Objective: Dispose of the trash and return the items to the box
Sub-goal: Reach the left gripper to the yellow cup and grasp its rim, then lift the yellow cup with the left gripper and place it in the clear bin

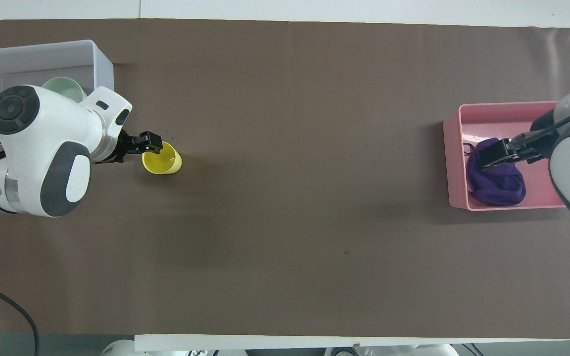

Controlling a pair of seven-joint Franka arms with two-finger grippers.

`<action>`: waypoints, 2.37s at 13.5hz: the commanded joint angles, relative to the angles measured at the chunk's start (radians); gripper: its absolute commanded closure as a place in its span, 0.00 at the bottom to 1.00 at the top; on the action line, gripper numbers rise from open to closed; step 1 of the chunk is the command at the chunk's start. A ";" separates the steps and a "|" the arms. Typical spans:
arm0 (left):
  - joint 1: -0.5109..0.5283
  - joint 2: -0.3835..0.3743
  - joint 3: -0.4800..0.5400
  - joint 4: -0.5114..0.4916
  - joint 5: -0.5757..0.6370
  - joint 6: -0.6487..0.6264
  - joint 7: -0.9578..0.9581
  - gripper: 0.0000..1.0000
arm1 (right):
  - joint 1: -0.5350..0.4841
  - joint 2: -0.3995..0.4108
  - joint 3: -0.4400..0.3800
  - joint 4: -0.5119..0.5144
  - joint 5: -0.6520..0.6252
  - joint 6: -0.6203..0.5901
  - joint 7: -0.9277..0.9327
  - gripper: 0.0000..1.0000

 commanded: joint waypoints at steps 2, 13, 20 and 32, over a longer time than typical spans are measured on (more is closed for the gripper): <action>-0.020 -0.047 0.016 -0.093 0.010 0.101 -0.040 1.00 | -0.007 0.005 -0.001 0.131 -0.003 -0.149 0.017 0.00; 0.079 0.148 0.042 0.563 0.010 -0.382 -0.068 1.00 | -0.007 -0.006 0.000 0.169 0.002 -0.225 0.008 0.00; 0.348 0.242 0.042 0.496 0.004 -0.149 0.084 1.00 | -0.010 -0.026 0.000 0.129 0.002 -0.215 0.008 0.00; 0.256 0.069 0.037 0.408 0.008 -0.207 0.178 0.00 | -0.011 -0.027 0.000 0.128 0.002 -0.229 0.008 0.00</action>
